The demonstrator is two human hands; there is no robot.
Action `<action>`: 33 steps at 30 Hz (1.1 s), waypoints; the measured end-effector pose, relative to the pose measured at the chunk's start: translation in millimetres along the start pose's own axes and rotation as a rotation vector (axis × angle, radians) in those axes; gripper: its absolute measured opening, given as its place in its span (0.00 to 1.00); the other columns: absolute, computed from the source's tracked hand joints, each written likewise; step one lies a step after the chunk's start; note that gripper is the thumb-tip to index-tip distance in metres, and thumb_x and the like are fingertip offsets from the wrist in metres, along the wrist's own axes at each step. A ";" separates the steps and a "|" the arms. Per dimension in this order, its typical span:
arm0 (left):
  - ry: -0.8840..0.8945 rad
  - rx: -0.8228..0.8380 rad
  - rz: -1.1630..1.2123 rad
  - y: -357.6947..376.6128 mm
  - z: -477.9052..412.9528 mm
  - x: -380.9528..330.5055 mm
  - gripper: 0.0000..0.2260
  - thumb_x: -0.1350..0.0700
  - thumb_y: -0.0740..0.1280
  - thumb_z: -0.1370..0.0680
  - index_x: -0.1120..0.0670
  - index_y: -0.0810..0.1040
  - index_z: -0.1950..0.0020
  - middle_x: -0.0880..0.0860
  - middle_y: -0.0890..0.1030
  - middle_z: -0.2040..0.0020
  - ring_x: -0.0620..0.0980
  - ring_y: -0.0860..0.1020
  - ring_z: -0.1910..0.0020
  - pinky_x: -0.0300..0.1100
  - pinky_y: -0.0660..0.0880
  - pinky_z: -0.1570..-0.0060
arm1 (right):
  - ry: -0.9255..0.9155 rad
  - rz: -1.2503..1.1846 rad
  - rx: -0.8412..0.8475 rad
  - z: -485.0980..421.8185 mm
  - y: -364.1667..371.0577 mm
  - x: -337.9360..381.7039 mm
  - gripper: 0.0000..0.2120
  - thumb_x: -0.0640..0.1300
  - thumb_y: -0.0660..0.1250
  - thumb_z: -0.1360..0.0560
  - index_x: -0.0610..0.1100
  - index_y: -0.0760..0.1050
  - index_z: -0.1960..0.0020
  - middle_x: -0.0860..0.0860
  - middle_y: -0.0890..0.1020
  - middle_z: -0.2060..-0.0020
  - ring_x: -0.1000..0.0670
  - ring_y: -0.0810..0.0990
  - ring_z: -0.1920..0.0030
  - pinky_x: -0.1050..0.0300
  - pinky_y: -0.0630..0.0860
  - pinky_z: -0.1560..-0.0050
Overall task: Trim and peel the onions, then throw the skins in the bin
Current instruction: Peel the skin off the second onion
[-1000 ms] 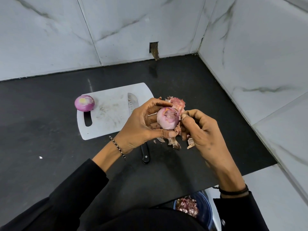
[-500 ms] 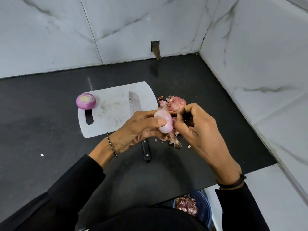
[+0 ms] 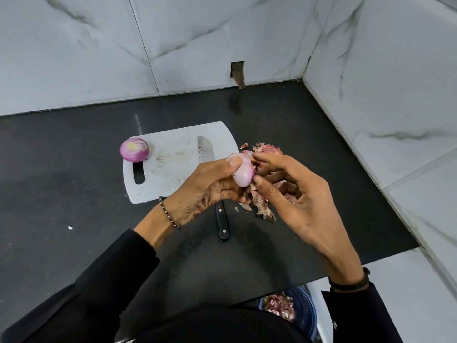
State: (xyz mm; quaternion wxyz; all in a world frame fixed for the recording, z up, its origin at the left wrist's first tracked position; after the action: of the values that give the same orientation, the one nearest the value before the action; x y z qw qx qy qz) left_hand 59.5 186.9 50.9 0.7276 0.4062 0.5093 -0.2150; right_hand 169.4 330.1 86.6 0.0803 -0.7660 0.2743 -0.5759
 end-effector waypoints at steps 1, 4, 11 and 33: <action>-0.002 -0.002 -0.015 -0.2 -0.6 -0.1 0.31 0.39 0.72 0.29 0.61 0.76 0.37 0.62 0.81 0.51 0.55 0.80 0.58 0.51 0.80 0.54 | -0.021 0.006 -0.007 -0.4 0.0 -0.5 0.16 0.41 0.72 0.21 0.46 0.80 0.34 0.54 0.83 0.50 0.49 0.83 0.52 0.65 0.76 0.56; -0.020 -0.025 -0.059 -0.8 -1.8 0.5 0.35 0.37 0.72 0.30 0.61 0.69 0.35 0.63 0.80 0.52 0.58 0.79 0.60 0.48 0.79 0.61 | -0.047 0.010 -0.047 -1.4 -2.6 -3.2 0.13 0.40 0.75 0.24 0.43 0.83 0.39 0.55 0.85 0.50 0.50 0.84 0.50 0.65 0.74 0.52; -0.100 0.057 -0.174 -2.2 0.0 3.4 0.32 0.38 0.71 0.31 0.57 0.70 0.38 0.65 0.81 0.50 0.64 0.82 0.54 0.49 0.81 0.57 | 0.068 -0.019 0.004 -3.2 -5.9 -8.1 0.05 0.42 0.76 0.24 0.45 0.85 0.49 0.57 0.84 0.55 0.51 0.84 0.54 0.63 0.75 0.56; -0.232 -0.048 -0.156 13.8 -6.7 5.2 0.20 0.42 0.61 0.21 0.59 0.77 0.54 0.59 0.75 0.69 0.50 0.69 0.78 0.42 0.77 0.71 | -0.142 0.239 -0.095 -6.8 16.3 -8.3 0.03 0.37 0.65 0.19 0.38 0.74 0.48 0.47 0.75 0.53 0.48 0.75 0.54 0.60 0.72 0.54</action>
State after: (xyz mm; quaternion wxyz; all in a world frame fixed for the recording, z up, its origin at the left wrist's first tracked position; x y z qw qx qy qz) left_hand 67.7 200.8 50.3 0.7722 0.3204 0.4567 -0.3042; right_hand 156.3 322.0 74.7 0.1314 -0.7696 0.3843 -0.4928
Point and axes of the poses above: each hand's wrist, its own z-axis away from the middle knuckle, its own y-axis out of the palm, x = y × z, the point moved 3 cm from there along -z, towards the middle knuckle
